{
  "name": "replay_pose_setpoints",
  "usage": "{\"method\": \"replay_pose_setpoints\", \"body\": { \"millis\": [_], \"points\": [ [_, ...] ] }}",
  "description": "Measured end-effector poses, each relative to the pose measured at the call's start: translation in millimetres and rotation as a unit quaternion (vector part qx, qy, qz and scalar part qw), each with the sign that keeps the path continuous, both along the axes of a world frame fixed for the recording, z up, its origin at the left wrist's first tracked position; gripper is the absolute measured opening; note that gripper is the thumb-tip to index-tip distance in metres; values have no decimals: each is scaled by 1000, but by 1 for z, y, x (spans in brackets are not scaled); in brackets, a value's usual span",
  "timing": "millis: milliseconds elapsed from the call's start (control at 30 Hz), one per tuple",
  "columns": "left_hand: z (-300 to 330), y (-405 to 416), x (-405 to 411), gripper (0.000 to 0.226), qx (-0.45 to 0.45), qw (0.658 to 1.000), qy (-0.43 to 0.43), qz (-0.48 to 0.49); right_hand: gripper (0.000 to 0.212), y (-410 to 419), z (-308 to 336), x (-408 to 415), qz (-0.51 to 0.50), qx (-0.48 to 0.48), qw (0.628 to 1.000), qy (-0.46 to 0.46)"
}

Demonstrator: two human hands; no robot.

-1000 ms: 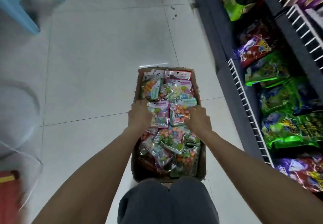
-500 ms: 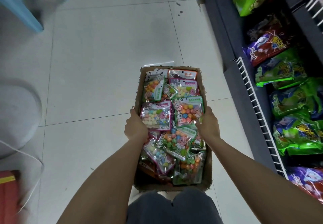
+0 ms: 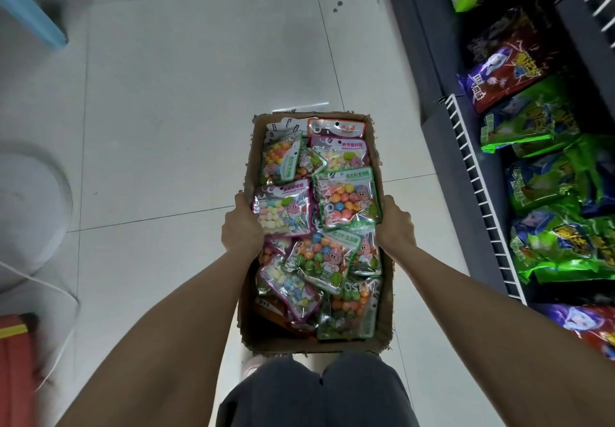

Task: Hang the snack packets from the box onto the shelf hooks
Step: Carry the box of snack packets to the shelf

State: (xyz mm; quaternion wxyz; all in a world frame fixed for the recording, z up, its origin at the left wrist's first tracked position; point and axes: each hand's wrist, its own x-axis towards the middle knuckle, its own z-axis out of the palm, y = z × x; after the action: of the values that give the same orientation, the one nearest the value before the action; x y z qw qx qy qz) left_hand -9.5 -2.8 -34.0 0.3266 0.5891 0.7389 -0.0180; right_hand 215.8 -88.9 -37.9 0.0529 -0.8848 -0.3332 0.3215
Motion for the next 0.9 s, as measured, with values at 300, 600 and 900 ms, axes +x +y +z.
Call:
{"method": "replay_pose_setpoints", "body": {
  "millis": [300,600,900],
  "points": [
    [78,7,-13,34,10,1000,-9,-10,24,5,79,-2,13,-3,1000,7],
    [262,53,-26,33,12,1000,-10,15,29,52,270,-16,32,6,999,19],
    [429,178,-8,32,68,998,-14,-11,20,173,438,6,48,59,997,8]
  ]
}}
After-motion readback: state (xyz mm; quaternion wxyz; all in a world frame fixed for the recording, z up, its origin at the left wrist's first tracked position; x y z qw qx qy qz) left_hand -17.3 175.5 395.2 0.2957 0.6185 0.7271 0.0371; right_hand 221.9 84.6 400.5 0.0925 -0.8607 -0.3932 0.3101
